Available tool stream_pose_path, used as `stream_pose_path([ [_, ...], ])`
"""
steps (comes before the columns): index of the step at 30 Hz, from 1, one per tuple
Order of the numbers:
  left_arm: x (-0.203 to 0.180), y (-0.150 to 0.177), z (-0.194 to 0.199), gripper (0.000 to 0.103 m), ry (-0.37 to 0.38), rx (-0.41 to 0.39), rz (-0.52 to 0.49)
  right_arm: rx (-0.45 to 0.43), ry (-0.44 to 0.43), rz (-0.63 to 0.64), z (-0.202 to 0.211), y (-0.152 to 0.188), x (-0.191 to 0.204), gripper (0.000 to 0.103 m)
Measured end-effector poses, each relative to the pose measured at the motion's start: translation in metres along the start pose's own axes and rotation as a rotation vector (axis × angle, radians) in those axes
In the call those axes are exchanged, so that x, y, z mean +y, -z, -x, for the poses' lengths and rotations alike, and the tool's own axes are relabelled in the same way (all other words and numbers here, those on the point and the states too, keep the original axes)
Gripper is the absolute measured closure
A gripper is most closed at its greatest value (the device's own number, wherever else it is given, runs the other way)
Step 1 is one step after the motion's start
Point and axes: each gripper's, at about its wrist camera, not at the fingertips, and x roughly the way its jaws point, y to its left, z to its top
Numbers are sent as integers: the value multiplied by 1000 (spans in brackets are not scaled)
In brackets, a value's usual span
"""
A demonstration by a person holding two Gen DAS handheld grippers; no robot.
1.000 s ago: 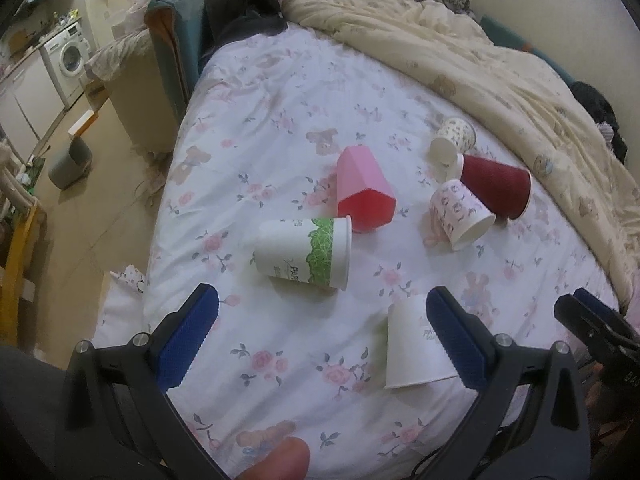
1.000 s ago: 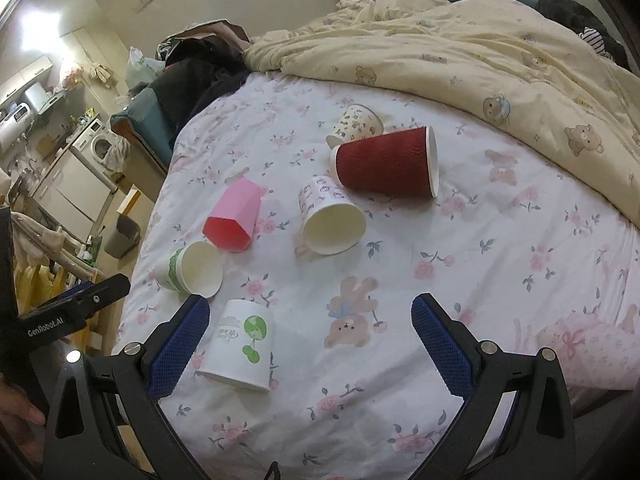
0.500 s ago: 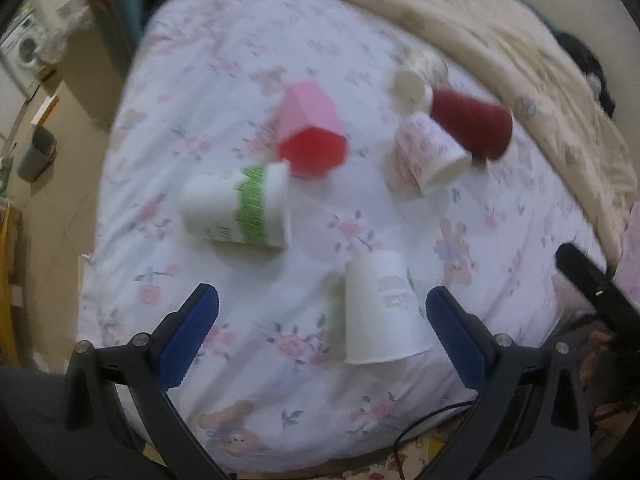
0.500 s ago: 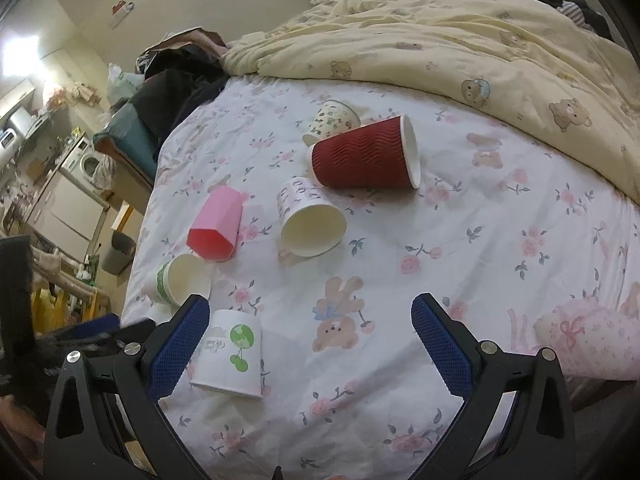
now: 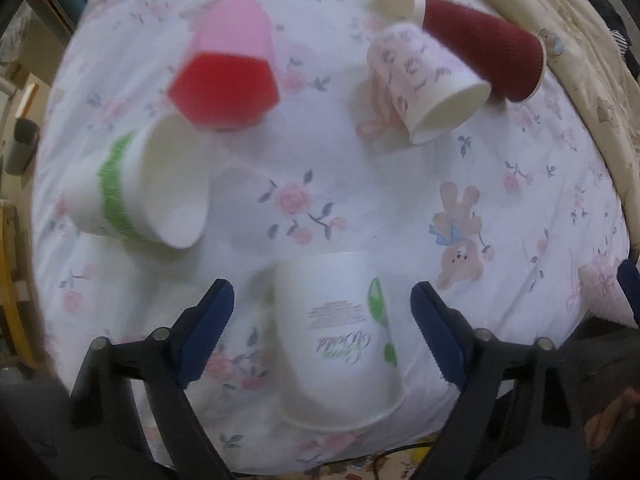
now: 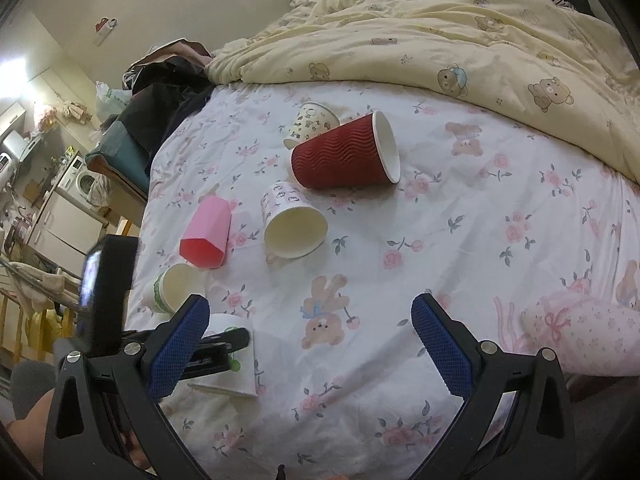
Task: Flip cup upside down
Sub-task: 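Close the left gripper around the body of the leaf cup, then lift the leaf cup with the left gripper and rotate it over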
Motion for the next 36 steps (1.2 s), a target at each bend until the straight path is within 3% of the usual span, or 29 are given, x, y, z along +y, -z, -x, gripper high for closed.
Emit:
stream_pose_path([
  [2, -4, -1, -6, 26, -14, 13, -8, 2, -5, -1, -1, 0, -1, 0],
  [5, -4, -3, -15, 50, -8, 41, 5, 12, -5, -3, -2, 0, -2, 0],
  [13, 7, 6, 6, 50, 14, -17, -3, 17, -7, 0, -2, -2, -1, 0],
  [21, 35, 24, 69, 51, 70, -165, -2, 28, -19, 10, -6, 0, 7, 0],
  [28, 83, 42, 102, 50, 93, -297, 99, 33, -61, 41, -13, 1, 29, 0],
  [31, 100, 50, 104, 50, 44, -364, 137, 33, -47, 85, -17, 2, 40, 0],
  [36, 110, 46, 105, 50, 79, -391, 167, 39, -12, 116, -24, 4, 45, 0],
])
